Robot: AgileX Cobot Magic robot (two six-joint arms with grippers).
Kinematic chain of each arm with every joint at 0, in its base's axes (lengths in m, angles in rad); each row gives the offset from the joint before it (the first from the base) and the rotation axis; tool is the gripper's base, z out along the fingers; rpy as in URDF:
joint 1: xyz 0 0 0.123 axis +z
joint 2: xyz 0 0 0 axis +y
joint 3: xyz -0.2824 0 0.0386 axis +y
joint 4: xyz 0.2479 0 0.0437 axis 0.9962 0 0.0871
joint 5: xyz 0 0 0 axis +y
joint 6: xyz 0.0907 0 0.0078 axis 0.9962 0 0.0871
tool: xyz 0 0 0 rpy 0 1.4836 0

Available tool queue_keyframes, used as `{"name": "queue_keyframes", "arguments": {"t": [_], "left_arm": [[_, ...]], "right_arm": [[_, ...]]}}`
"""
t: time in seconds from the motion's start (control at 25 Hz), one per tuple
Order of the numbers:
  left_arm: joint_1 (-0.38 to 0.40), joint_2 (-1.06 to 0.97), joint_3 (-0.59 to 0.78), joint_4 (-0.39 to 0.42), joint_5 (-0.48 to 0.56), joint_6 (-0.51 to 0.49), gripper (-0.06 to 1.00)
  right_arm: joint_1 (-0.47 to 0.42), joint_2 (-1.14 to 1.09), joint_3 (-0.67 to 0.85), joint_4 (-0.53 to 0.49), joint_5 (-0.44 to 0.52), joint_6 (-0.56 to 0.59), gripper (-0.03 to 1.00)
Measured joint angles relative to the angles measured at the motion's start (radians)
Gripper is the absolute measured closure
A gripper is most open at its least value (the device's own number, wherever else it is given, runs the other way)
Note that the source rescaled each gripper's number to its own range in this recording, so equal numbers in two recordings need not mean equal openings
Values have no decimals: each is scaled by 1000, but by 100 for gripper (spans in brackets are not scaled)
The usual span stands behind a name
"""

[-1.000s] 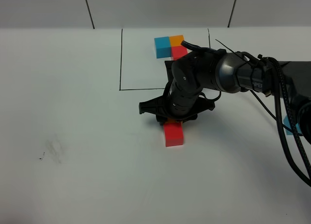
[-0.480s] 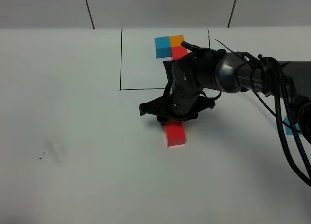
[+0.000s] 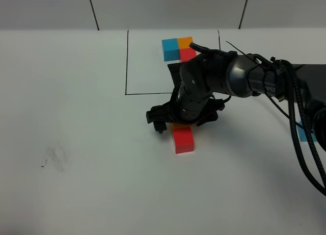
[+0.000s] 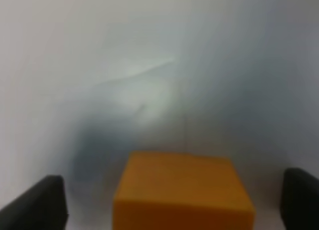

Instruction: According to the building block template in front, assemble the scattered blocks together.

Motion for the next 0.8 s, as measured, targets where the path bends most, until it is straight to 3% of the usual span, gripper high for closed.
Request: {"name": "queue_keyframes", "arguments": {"t": [0.2,0.8], "left_arm": [[0,0,0,0,0,0,94],[0,0,0,0,0,0,94]], "right_arm": [[9,0,0,-13,3,-36,1],[9,-111,0,-46,18,-38,9]]}}
